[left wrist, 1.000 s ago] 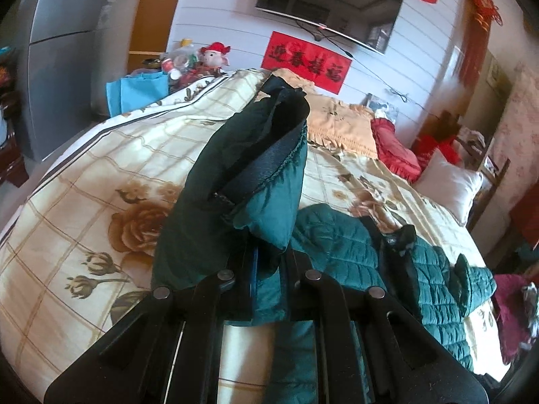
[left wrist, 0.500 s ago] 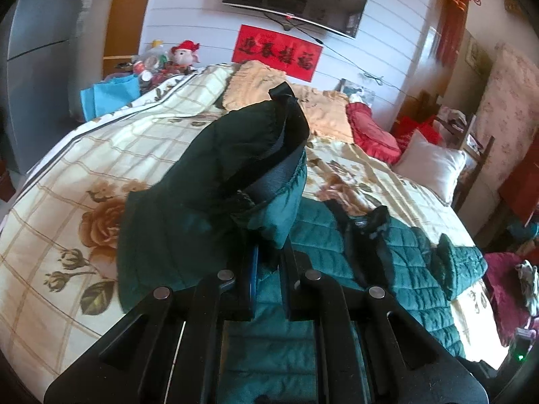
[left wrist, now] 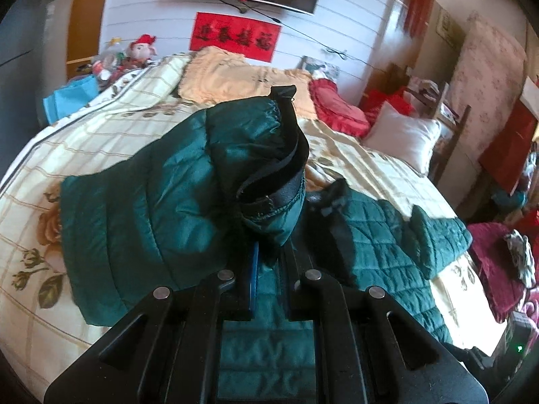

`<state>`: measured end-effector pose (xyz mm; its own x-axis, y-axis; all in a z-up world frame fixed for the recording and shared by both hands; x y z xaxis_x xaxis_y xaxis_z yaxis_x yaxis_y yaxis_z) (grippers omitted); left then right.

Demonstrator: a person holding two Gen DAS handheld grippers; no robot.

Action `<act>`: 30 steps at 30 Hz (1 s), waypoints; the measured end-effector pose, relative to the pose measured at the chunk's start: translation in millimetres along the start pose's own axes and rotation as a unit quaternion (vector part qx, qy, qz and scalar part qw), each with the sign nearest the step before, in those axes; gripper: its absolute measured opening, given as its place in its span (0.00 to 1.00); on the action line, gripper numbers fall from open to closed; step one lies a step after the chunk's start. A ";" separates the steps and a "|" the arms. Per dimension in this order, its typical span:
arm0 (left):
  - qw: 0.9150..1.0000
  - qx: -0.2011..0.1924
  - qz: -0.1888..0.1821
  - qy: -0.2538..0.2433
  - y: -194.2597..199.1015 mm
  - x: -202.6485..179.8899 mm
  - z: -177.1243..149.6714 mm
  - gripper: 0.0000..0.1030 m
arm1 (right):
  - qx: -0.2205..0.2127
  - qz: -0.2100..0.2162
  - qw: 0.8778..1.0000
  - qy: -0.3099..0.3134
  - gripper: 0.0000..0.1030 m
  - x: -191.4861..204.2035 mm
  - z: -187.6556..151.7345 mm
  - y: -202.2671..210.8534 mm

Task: Fold large clothes
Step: 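Lift the sleeve with the left gripper and fold it across the jacket body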

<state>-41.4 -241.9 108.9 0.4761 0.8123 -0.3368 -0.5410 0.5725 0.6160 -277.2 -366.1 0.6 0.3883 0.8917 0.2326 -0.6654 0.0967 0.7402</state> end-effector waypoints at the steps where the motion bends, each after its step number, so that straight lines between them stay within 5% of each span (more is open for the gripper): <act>1: 1.000 0.004 -0.005 -0.004 -2.5 -7.2 -2.8 0.09 | 0.000 0.001 1.000 -0.002 1.00 -1.6 -0.1 0.4; 13: 0.997 0.056 -0.038 -0.036 -41.0 -69.4 -35.4 0.09 | -0.002 -0.006 1.000 -0.014 1.00 -17.6 -1.9 2.8; 30: 0.993 0.103 0.000 -0.052 -92.3 -73.3 -73.1 0.09 | 0.007 0.000 0.999 -0.032 1.00 -29.7 -6.9 -2.6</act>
<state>-77.0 -346.2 24.6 0.5514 0.7900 -0.2681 -0.3926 0.5293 0.7521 -291.4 -389.8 -12.6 0.4287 0.8618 0.2712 -0.6564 0.0908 0.7490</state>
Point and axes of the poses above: each gripper's, at about its wrist camera, not at the fingertips, and y roughly against the way its jaws point, x to its left, z to its top, the point moved 8 cm from there along -y, roughly the way its jaws point, and after that the axes turned 7 degrees about y, right-handed, at the moved point
